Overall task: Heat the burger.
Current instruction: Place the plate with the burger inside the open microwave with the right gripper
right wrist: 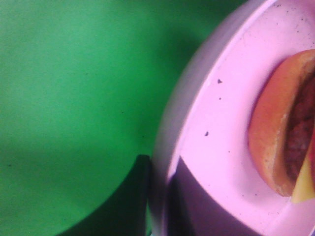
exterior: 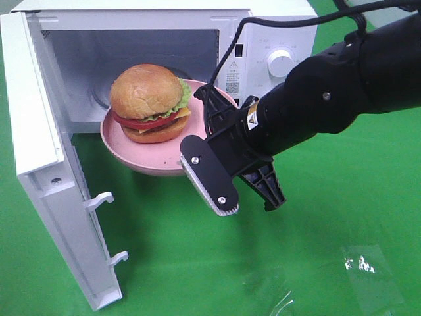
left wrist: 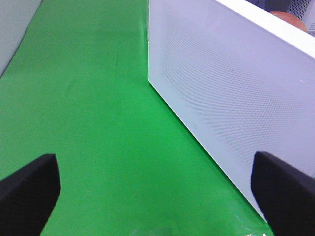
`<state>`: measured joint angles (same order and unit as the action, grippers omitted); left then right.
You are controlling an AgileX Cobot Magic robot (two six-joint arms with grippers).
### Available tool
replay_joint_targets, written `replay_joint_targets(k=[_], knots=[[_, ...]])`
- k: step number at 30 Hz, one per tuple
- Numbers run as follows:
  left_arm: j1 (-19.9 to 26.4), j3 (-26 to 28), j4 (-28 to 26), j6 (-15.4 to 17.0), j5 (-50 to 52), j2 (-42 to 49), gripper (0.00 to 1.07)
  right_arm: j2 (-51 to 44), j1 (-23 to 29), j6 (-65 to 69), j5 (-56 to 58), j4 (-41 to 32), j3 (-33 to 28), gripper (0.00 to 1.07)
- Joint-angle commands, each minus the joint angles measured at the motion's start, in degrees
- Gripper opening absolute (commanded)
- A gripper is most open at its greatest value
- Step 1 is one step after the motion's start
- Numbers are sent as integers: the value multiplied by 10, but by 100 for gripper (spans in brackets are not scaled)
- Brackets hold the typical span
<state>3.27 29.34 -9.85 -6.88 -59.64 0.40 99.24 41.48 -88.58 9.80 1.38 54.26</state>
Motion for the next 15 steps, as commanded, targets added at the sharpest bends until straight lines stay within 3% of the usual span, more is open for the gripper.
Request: replay_joint_targets(k=[1, 15], knots=[[1, -2, -2, 0, 3, 10, 98, 15, -2, 11, -40, -1, 37, 0], [1, -2, -2, 0, 3, 10, 98, 82, -2, 49, -14, 5, 115, 0]])
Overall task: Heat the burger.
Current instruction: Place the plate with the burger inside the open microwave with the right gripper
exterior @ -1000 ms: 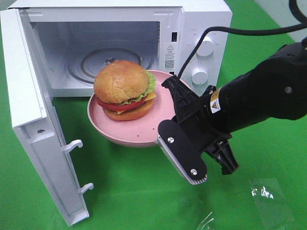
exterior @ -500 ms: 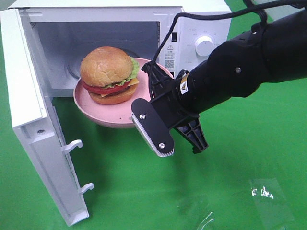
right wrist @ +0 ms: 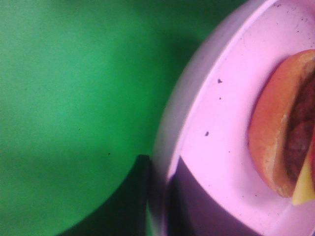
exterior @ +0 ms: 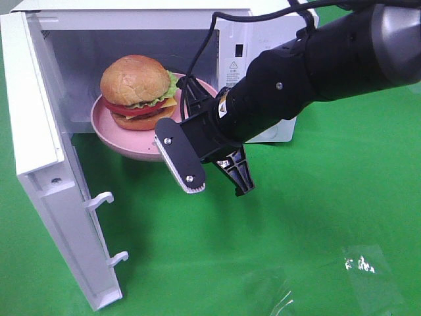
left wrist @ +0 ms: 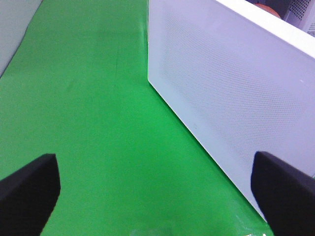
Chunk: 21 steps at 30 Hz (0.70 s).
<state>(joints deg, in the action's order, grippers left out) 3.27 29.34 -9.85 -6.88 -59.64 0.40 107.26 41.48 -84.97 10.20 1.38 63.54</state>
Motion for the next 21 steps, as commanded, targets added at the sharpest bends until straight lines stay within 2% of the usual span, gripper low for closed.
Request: replay_joint_targets(k=[1, 12, 21], knots=[[1, -2, -2, 0, 3, 10, 98, 2, -2, 13, -18, 5, 22, 0], [1, -2, -2, 0, 3, 10, 98, 44, -2, 99, 24, 62, 104, 0], [1, -2, -2, 0, 3, 10, 98, 77, -2, 111, 74, 82, 158, 0]])
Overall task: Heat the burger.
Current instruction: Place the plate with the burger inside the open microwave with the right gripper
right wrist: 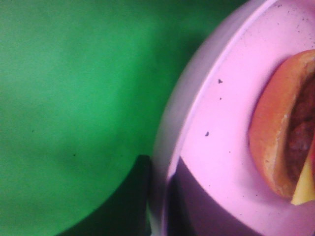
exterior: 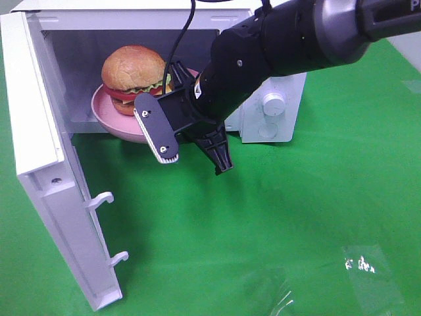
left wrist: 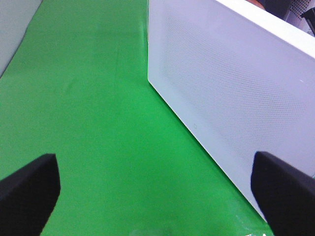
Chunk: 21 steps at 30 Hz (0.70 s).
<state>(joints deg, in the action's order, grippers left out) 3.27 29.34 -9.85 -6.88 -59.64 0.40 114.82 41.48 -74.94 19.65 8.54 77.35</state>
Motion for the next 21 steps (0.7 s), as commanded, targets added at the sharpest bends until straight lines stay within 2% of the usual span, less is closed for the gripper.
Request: replay_joint_targets(k=[1, 6, 15, 21], knots=[[1, -2, -2, 0, 3, 10, 98, 6, -2, 17, -16, 14, 25, 0], [1, -2, -2, 0, 3, 10, 98, 23, -2, 52, -5, 23, 50, 0], [1, -2, -2, 0, 3, 10, 98, 70, -2, 122, 44, 77, 146, 0], [1, -2, -2, 0, 3, 10, 98, 98, -3, 140, 50, 84, 196, 0]])
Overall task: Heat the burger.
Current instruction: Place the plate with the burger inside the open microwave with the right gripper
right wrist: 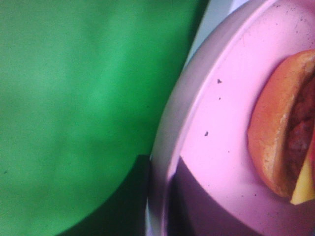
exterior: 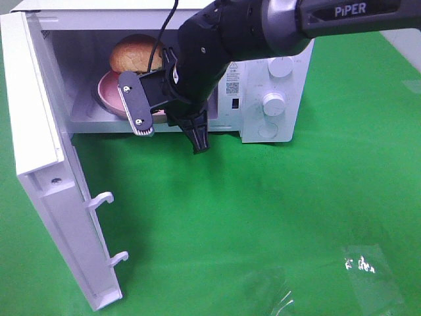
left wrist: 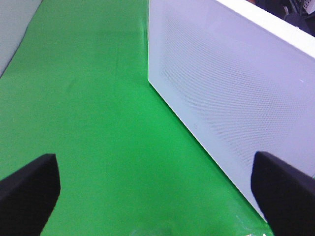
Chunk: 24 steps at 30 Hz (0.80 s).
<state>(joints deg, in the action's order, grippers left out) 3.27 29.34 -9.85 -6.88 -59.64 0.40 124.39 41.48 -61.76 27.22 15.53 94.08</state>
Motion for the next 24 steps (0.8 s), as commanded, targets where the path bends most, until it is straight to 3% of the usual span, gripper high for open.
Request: replay_joint_targets(k=[1, 19, 24], knots=[[1, -2, -2, 0, 3, 10, 98, 12, -3, 9, -21, 17, 44, 0], [1, -2, -1, 0, 3, 10, 98, 84, -3, 9, 2, 23, 150, 0], [1, -2, -1, 0, 3, 10, 98, 91, -3, 9, -1, 23, 156, 0]])
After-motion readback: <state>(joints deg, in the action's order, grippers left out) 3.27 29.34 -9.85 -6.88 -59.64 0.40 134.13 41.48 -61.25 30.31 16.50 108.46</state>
